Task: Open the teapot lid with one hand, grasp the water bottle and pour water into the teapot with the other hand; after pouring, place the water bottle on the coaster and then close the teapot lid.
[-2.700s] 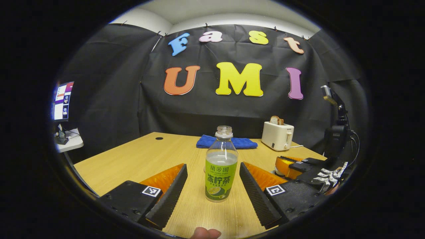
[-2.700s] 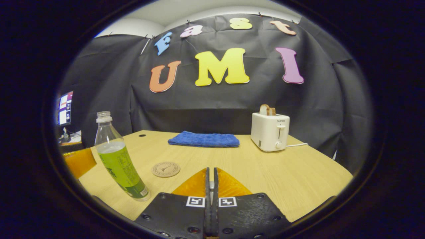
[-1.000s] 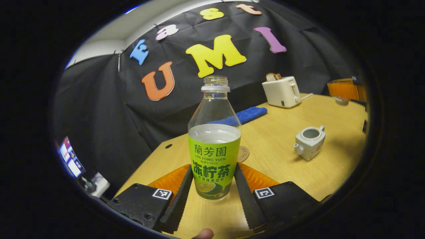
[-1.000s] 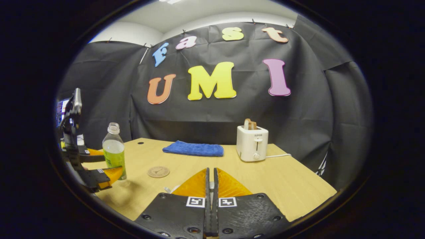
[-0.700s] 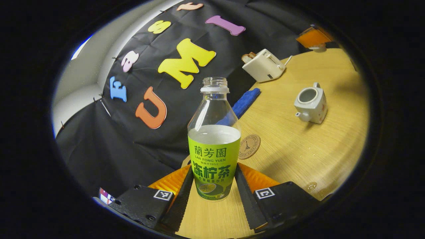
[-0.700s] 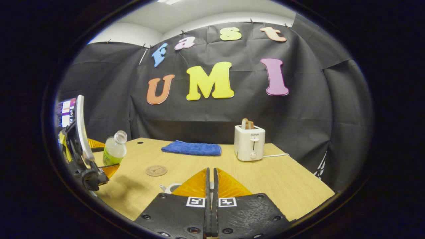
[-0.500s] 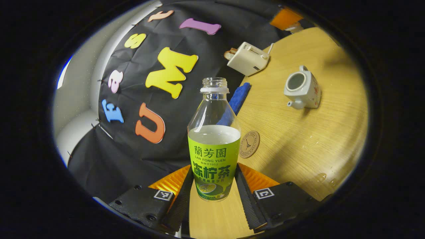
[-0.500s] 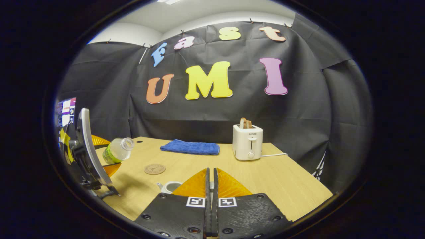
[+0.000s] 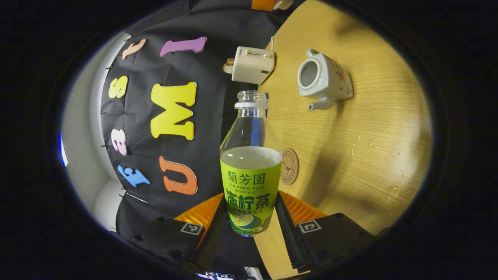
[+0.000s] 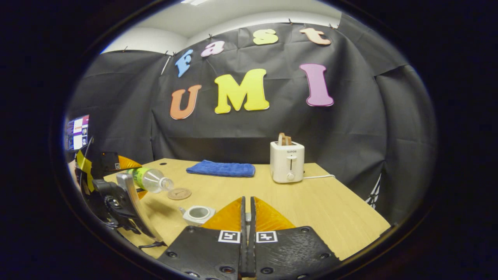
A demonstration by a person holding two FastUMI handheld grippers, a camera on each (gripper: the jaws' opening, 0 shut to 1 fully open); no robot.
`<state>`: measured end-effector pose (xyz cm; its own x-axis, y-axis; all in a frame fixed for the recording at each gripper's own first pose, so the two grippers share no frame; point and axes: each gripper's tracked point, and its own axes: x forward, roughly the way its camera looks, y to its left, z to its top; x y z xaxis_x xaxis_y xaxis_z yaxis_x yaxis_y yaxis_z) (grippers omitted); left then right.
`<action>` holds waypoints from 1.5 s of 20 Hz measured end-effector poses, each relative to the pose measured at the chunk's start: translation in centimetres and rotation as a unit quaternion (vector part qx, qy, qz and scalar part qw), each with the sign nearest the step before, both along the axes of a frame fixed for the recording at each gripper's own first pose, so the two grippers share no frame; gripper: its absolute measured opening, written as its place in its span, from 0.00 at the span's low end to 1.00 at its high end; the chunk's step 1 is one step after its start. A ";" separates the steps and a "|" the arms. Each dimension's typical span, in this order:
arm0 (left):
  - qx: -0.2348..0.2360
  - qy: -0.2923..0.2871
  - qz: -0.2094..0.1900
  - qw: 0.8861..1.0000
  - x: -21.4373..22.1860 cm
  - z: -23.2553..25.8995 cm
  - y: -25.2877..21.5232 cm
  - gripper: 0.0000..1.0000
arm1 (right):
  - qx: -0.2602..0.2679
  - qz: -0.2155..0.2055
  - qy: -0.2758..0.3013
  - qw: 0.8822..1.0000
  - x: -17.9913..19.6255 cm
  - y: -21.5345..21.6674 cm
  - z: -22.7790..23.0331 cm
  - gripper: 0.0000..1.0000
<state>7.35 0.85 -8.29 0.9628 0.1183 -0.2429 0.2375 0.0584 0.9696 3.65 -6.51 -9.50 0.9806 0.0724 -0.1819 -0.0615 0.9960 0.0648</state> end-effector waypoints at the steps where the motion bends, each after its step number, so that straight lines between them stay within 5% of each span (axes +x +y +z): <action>1: 0.012 0.003 -0.005 1.000 -0.1 -0.1 -0.2 0.74 | 0.000 -0.001 0.000 1.000 -0.1 -0.2 -0.1 0.00; 19: 0.192 -0.009 -0.067 0.979 3.0 2.4 -3.9 0.74 | 0.011 -0.004 0.005 1.000 0.2 -1.9 -1.1 0.00; 30: 0.252 -0.024 -0.087 0.963 3.2 3.4 -4.9 0.74 | 0.014 0.000 0.003 1.000 -0.2 -2.0 -1.0 0.00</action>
